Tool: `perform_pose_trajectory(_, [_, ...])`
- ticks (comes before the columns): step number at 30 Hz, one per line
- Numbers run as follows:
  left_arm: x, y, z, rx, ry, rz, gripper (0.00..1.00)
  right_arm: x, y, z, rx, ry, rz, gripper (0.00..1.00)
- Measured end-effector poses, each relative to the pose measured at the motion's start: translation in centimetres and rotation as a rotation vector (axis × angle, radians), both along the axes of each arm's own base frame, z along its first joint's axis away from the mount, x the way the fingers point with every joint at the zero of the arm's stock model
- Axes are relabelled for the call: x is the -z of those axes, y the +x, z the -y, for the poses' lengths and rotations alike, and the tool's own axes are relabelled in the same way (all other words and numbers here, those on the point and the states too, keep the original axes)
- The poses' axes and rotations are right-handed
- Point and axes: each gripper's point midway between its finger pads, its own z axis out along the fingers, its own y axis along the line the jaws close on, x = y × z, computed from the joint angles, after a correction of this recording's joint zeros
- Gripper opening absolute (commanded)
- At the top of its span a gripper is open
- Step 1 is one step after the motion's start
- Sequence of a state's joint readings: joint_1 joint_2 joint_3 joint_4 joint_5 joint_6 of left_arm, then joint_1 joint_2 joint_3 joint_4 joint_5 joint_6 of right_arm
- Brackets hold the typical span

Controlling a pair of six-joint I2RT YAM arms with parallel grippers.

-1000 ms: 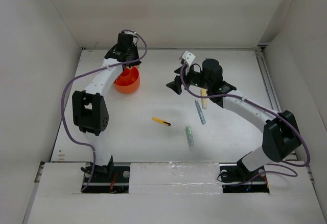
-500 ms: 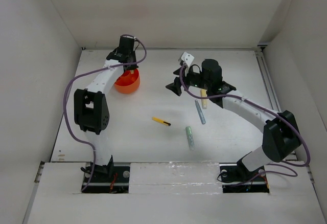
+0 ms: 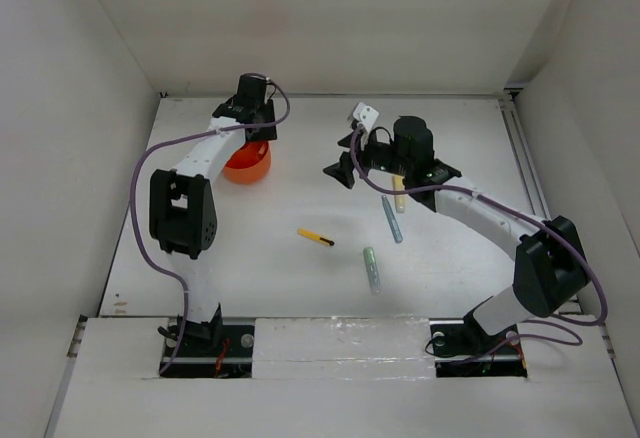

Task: Sort the stationery into containers
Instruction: Place the stationery into the container, then grab a piece of stationery with the right arm

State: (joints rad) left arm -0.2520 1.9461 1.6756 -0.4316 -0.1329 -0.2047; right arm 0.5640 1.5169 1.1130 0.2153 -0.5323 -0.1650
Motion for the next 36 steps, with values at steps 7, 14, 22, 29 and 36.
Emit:
perform_pose_trajectory(7, [-2.1, -0.4, 1.0, 0.024, -0.049, 0.035, 0.78, 0.5, 0.2, 0.3, 0.018, -0.025, -0.003, 1.0])
perform_pose_trajectory(14, [-8.8, -1.9, 3.0, 0.065, -0.137, 0.164, 1.0, 2.6, 2.3, 2.6, 0.184, -0.126, -0.073, 1.0])
perform_pose_trajectory(22, [-16.2, -4.6, 4.5, 0.054, -0.338, 0.317, 1.0, 7.9, 4.8, 10.2, 0.577, -0.319, -0.248, 1.0])
perform_pose_trajectory(29, [-15.6, -6.6, 5.5, -0.062, -0.324, 0.278, 1.0, 14.6, 5.3, 17.4, 0.848, -0.471, -0.415, 0.95])
perform_pose_trajectory(36, [-15.5, -7.3, 6.2, -0.073, -0.337, 0.261, 1.0, 21.1, 3.3, 20.2, 0.889, -0.574, -0.571, 0.8])
